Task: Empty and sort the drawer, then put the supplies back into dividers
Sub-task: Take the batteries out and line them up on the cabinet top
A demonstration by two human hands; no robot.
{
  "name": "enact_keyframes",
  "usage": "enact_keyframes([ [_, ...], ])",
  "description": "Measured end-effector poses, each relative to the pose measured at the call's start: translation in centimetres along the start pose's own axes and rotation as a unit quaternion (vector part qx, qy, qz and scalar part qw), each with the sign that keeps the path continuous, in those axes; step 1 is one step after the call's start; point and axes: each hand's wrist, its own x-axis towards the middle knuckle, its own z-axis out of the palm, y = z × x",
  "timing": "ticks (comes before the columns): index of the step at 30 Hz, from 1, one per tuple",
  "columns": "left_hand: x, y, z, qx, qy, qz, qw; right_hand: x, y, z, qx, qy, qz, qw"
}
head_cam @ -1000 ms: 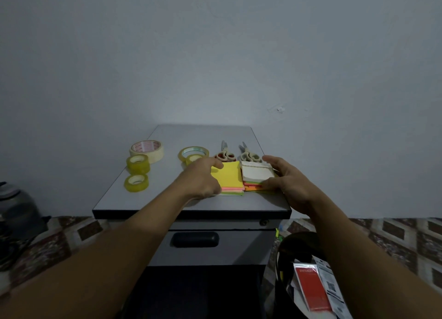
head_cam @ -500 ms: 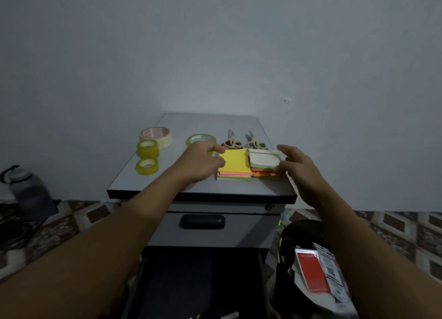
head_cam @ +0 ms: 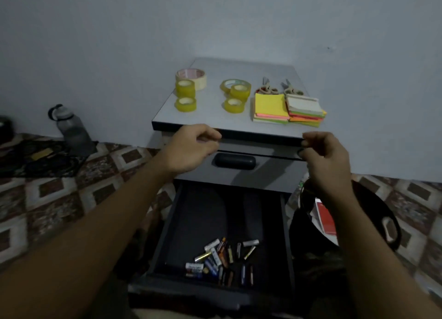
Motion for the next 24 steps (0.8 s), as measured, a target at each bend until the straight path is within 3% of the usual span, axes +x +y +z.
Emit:
enact_keyframes([
  [3,-2.1,-4.7,1.9,0.002,-0.039,-0.029,0.999,-3.4,2.4,2.1,-0.037,-0.118,0.026,0.992],
  [6,-3.9,-10.1,4.5,0.031,-0.122,-0.079,0.989,-5.7,6.8,4.3,-0.110,-0.242,0.087,0.960],
  [11,-6.0,-16.6,7.6,0.087,-0.226,-0.164,0.956,-9.1,13.3,6.0,-0.215,-0.344,0.188,0.894],
  [17,-7.6,-21.2,10.4,0.145,-0.319,-0.145,0.925,-12.1,17.8,6.4,-0.325,-0.334,0.235,0.853],
  [20,-7.9,-22.3,11.0,0.177,-0.316,-0.117,0.925,-13.0,18.6,6.5,-0.300,-0.338,0.260,0.853],
  [24,-8.0,-23.0,11.8,0.173,-0.294,-0.104,0.934,-13.8,19.4,7.0,-0.292,-0.336,0.228,0.866],
])
